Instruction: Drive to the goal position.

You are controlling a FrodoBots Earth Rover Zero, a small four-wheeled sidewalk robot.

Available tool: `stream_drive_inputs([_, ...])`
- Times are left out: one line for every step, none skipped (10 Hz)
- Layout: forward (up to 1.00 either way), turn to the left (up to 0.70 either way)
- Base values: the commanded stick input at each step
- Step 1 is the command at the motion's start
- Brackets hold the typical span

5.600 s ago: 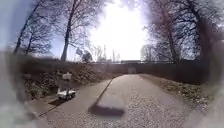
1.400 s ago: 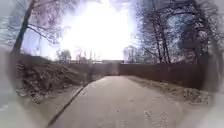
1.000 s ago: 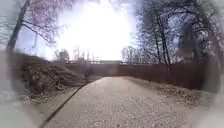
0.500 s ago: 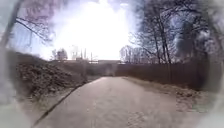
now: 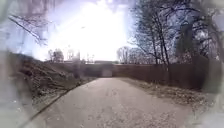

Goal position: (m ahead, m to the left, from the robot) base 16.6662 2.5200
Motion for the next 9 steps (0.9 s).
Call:
stream_drive_inputs([1.0,0.0])
stream_drive_inputs([1.0,0.0])
stream_drive_inputs([1.0,0.0])
stream_drive_inputs([1.0,0.0])
stream_drive_inputs([1.0,0.0])
stream_drive_inputs([1.0,0.0])
stream_drive_inputs([1.0,0.0])
stream_drive_inputs([1.0,0.0])
stream_drive_inputs([1.0,0.0])
